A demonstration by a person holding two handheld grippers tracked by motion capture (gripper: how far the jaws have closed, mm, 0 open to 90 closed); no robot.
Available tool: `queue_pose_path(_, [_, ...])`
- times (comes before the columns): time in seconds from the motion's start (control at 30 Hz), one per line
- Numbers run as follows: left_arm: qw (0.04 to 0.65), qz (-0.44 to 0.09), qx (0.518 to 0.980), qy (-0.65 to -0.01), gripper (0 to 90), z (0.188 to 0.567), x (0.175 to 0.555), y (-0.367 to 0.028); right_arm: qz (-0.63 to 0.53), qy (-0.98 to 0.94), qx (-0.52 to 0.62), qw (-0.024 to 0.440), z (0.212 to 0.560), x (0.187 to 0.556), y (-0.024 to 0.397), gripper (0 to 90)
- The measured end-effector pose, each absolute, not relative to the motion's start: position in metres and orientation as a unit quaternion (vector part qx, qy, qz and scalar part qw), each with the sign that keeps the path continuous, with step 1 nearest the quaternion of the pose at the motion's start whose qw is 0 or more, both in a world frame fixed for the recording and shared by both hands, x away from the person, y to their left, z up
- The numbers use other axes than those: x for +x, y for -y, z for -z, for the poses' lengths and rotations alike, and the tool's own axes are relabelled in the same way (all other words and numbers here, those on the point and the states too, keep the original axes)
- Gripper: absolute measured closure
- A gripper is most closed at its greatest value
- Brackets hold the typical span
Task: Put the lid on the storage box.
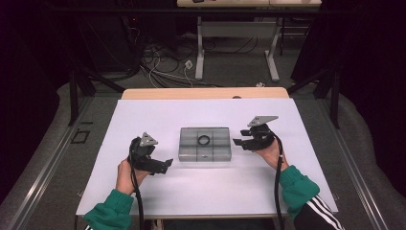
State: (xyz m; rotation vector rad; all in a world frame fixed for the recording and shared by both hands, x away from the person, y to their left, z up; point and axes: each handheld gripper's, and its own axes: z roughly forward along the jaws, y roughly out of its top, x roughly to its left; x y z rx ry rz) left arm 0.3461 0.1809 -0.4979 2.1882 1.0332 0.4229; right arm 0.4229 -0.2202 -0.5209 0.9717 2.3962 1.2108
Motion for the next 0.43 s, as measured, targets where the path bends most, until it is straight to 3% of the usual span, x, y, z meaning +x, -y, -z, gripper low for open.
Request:
queue_pose_path(0.17, [0.345,-0.170,0.835,-0.394,0.0,0.500,0.340,-0.190,-0.412,-0.837,0.336,0.128,0.522,0.407,0.228,17.2])
queue_pose_path(0.43, [0.333,-0.173,0.840,-0.391,0.0,0.510,0.334,-0.200,-0.400,-0.841,0.344,0.122,0.527,0.385,0.237,0.8])
